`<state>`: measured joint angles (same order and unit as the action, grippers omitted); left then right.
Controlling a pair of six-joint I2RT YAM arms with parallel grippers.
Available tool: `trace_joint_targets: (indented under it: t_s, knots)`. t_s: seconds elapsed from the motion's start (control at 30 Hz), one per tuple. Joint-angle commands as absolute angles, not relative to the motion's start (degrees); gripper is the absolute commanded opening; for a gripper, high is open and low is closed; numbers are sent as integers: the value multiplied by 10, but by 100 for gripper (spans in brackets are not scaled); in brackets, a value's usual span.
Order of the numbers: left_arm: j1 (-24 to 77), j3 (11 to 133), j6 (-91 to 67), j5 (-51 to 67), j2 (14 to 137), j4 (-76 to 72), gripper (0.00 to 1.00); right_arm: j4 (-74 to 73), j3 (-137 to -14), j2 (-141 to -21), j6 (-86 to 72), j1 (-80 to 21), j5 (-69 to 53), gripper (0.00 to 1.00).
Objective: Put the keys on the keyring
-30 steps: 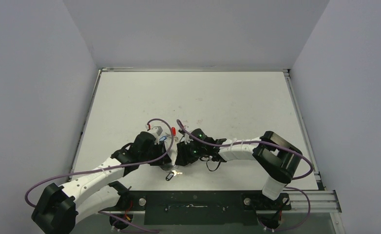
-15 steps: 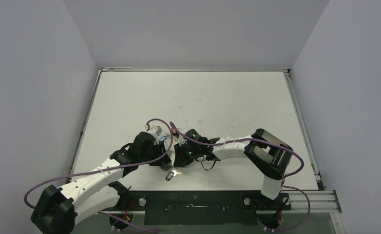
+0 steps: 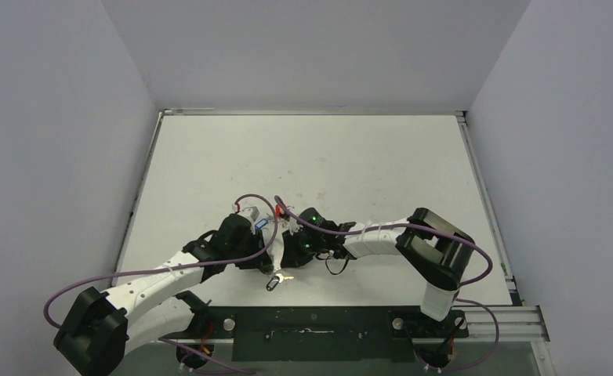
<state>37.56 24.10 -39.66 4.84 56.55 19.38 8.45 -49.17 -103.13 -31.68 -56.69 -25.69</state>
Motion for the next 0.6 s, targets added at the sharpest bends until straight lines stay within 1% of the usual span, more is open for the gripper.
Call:
trace_joint_targets:
  t_s: [0.0,0.3,0.57]
  knots:
    - [377,239,-411,35,590,179,29,127,-471,-972,-313,-563,-226,0]
    - [378,220,-411,35,614,122,29,203,-420,-915,-323,-561,-201,0]
    - [378,218,-406,58,583,99,29,270,-390,-868,-307,-561,-214,0]
